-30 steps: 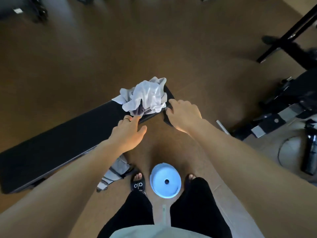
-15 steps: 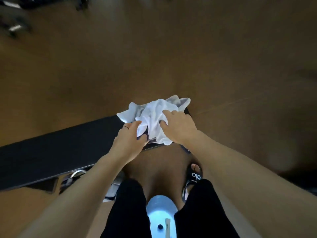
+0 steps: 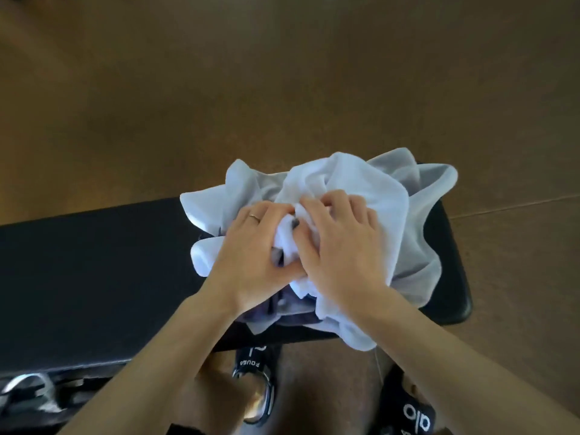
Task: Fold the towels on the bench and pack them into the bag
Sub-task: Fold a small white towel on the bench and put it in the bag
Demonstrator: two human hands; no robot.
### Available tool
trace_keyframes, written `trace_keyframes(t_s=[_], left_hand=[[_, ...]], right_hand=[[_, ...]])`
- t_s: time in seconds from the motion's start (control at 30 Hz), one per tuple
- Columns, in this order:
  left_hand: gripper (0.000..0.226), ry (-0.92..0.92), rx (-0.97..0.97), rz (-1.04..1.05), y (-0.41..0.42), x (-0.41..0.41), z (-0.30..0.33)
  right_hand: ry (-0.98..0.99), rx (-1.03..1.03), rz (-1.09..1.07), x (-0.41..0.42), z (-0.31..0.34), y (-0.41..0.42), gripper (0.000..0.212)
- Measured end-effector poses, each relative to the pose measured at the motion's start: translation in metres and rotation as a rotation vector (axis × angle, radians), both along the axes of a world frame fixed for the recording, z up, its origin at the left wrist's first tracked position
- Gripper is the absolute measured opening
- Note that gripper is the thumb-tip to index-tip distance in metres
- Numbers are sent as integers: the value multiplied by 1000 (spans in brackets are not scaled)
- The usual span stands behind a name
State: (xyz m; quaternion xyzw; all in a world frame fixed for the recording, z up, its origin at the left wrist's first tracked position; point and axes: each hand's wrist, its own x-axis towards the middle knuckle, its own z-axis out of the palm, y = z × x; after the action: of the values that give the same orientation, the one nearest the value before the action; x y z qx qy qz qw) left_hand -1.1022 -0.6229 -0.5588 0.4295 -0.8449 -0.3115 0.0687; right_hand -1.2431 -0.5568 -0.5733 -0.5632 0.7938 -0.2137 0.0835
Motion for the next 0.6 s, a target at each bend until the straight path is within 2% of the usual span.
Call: trace_keyframes(t_s=[0.2,0.33,0.47,0.6], left_hand=[[64,58,-88,-55,-12,6,-28],[64,138,-1,-69,-13,16,-24],[49,200,24,-47,-12,30,-10],[35,295,-111,-17,-2,45,6]], right_hand=[[-26,-172,-21,2,-22,1,29],[-43,-247,-41,2,-26,0,27],[-101,-345,-74,0,-29,-3,31],[-160,-451,-110,-1,-18,-1,26]])
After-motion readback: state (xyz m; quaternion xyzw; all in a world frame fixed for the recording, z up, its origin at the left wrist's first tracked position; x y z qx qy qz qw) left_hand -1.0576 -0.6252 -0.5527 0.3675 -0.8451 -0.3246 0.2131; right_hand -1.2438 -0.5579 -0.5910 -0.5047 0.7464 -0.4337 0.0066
